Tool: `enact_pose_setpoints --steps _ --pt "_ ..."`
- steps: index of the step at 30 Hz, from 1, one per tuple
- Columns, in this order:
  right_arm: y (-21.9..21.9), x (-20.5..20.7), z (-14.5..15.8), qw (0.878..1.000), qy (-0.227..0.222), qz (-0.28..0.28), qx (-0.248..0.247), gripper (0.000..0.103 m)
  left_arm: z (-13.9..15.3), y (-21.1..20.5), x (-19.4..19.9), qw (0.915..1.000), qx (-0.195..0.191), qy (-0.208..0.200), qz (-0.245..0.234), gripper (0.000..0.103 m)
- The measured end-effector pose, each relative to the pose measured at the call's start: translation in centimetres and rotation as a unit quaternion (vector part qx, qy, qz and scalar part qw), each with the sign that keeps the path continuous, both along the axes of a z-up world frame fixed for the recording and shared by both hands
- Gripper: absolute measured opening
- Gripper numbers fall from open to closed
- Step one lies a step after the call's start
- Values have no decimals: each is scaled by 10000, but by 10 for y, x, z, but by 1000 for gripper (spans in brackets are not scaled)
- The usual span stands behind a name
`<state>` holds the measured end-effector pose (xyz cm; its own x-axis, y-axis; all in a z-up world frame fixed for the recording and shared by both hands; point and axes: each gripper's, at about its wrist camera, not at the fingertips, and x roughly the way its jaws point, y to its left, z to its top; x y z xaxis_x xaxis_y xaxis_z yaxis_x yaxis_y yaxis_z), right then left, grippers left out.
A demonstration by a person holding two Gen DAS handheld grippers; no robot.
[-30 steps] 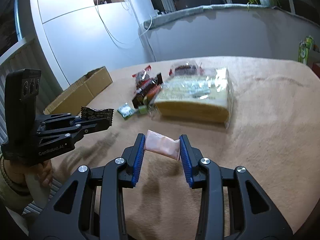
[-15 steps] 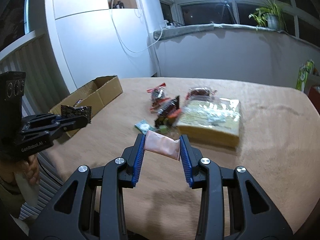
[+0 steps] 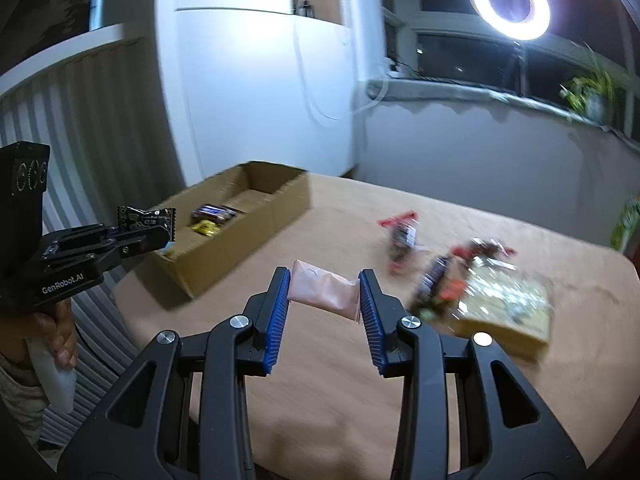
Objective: Organize snacks
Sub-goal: 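Carry both packets to the box and open both tools to release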
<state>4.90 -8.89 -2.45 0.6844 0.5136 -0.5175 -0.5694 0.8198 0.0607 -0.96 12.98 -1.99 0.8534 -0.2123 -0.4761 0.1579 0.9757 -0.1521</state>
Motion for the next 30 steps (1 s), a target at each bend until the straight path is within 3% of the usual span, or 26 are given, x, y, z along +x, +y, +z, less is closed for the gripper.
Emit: enact_pose_setpoints --steps 11,23,25,26,27,28,30 --pt "86 -1 16 9979 -214 615 -47 37 -2 65 -2 9988 -148 -43 469 8" --pt "167 35 4 9935 -80 1136 -47 37 -20 102 41 9978 -194 137 620 9" --pt "177 44 0 9928 -33 1195 -41 37 -25 104 46 9977 -147 207 630 20" --pt "182 49 -4 9921 43 1250 -29 43 -28 105 48 9973 -123 241 686 29" --pt "188 55 -9 9914 155 1298 -64 49 -30 106 49 9966 -112 274 770 49" --pt "191 58 -13 9914 186 1291 -76 59 -31 108 47 9961 -127 259 835 63" --pt "189 59 -17 9919 192 1252 20 62 -32 110 41 9955 -183 201 908 65"
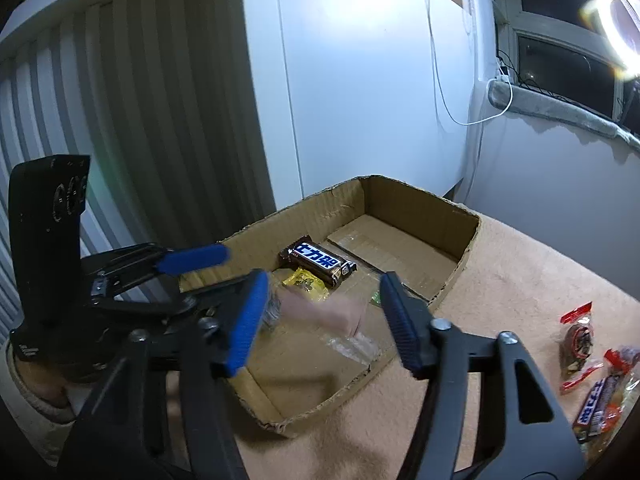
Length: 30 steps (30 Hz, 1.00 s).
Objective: Organize snacks
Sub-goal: 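Carry both packets to the box and open both tools to release, then withdraw both open tools from the box toward the remaining snacks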
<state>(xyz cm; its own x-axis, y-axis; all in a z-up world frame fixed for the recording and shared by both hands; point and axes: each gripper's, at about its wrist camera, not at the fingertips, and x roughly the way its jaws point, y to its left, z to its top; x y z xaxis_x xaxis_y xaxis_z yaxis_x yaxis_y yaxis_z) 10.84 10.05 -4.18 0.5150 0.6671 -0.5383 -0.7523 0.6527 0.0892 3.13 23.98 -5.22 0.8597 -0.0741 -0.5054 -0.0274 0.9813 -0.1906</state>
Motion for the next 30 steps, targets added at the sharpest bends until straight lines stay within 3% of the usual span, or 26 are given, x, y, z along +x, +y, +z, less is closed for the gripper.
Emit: enact_pose_setpoints --steps 4,13,17,30 --pt "-17 -1 -7 9996 22 -244 119 64 -3 5 -12 9999 -13 37 127 65" --pt "-48 -26 -11 9975 -116 -647 242 84 7 9 -25 9993 -58 62 362 68" --pt "-55 -39 -10 9975 -69 -642 286 84 14 4 -34 9993 -48 -6 370 75" --pt "-78 -78 -12 9980 -187 -580 170 87 37 -44 -45 9996 274 -18 88 75"
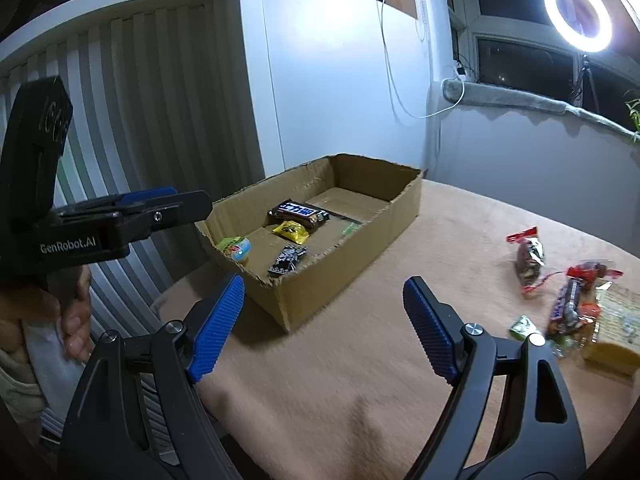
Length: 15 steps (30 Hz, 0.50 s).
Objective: Organize snacks
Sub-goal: 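Withdraw both open tools from the box toward the remaining snacks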
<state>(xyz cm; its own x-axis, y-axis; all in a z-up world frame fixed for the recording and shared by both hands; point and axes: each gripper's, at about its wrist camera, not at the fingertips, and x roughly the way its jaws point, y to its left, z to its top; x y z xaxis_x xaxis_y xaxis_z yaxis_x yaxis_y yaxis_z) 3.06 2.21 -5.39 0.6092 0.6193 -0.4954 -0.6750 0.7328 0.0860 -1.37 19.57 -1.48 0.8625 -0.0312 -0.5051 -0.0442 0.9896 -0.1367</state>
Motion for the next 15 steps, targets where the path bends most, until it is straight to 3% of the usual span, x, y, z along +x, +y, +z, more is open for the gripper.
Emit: enact_pose_setpoints --steps 3,15 --pt "-15 -4 2 9999 -8 -137 61 98 9 -17 0 9998 156 -33 -80 76" --pt "-68 -11 2 9980 119 -533 332 99 48 -84 -13 9959 747 -353 -376 80"
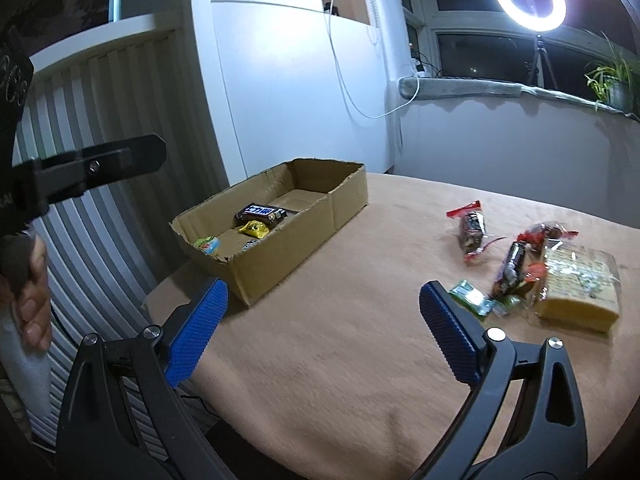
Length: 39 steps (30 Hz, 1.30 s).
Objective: Organize snacks
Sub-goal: 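Withdraw both open tools from the box toward the remaining snacks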
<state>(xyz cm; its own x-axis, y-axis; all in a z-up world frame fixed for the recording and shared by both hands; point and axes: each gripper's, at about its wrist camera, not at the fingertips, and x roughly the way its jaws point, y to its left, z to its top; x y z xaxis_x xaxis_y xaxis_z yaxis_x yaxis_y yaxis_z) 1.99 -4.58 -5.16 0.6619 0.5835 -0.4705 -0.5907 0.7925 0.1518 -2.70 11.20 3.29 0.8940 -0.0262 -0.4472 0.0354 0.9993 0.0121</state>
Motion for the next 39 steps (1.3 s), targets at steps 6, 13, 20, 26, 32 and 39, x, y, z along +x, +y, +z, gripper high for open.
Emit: enact_pose_setpoints --steps 6,13,20,26,32,39 --pt "-17 -1 0 9998 33 -161 116 99 5 -26 -3 9996 196 -12 -195 80" --pt "-40 1 -2 9990 72 -338 289 102 4 -49 -1 9988 385 63 -309 80" --pt "-72 13 -6 9972 178 -582 427 102 -2 -75 8 9974 537 227 -428 80" --pt "-105 30 -15 9943 377 -872 476 102 -18 -101 20 9950 620 465 -632 80" --pt "-122 56 -27 9922 820 -844 408 102 -45 -117 34 9918 676 849 -679 80" --pt "-110 85 -32 9882 1266 -121 851 102 -72 -100 40 9904 475 1231 -420 80"
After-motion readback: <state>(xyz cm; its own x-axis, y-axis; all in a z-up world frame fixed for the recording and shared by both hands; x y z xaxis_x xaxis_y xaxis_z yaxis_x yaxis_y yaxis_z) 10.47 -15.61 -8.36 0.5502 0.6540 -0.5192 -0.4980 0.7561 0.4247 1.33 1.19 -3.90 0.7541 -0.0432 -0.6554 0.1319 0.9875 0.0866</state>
